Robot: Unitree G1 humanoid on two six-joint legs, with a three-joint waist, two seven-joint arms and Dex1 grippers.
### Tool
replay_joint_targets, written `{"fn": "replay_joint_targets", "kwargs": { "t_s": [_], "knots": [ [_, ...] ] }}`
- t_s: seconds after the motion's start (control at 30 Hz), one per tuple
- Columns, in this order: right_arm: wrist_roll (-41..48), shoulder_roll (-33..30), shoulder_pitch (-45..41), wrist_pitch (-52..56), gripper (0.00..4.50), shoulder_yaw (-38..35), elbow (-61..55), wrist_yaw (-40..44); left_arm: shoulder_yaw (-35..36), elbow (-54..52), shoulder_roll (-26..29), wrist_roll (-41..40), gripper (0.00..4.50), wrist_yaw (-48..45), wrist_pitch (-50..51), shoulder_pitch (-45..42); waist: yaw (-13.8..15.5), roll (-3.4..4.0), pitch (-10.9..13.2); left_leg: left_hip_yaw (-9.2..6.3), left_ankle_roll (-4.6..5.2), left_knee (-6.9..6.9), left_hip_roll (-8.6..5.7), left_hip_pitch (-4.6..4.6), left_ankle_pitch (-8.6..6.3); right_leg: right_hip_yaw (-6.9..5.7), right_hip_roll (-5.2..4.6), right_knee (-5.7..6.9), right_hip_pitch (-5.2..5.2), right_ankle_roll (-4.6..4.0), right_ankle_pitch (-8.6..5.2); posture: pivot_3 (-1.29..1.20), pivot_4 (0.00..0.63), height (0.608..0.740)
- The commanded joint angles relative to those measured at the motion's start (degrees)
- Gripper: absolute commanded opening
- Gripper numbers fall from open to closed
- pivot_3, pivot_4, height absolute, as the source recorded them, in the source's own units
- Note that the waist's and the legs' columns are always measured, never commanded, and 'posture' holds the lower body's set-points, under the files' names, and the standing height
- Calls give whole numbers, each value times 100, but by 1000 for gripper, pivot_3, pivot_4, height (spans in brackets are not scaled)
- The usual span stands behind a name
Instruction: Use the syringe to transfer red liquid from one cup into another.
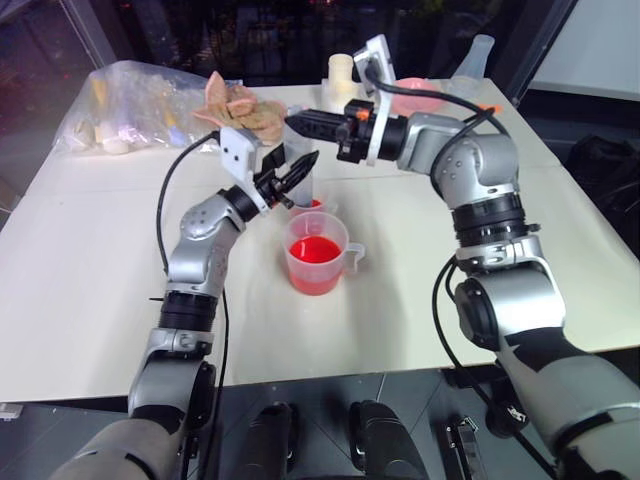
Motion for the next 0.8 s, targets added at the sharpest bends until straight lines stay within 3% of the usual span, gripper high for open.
{"fn": "replay_joint_targets", "kwargs": {
  "t_s": [0.03,0.37,0.5,0.6,0.8],
  "knots": [
    [-212,6,83,101,35,122,150,-44,187,-705,25,-260,1546,-42,-221,-380,0,0,0,0,0,0,0,0,0,0,0,0,0,0,0,0,150,740],
    [28,55,-5,338,35,-228,-22,-89,166,-707,6,-261,1546,-40,-247,-324,2,0,0,0,0,0,0,0,0,0,0,0,0,0,0,0,150,740],
    [181,-66,14,577,1355,-329,-324,-33,161,-728,-18,-262,1546,-23,-241,-305,2,0,0,0,-1,0,0,0,0,0,0,2,-1,0,0,0,150,740],
    [243,-280,121,818,2856,-392,-599,-51,196,-771,-89,-332,1546,58,-157,-282,5,0,0,0,-1,0,0,0,0,0,-1,2,-1,0,0,0,150,740],
    [625,-1019,631,1487,2856,-647,-1643,34,177,-961,-115,-379,1546,144,-28,-173,24,4,1,1,1,3,-6,-1,-1,3,-7,-5,3,0,0,0,150,740]
  ]
}}
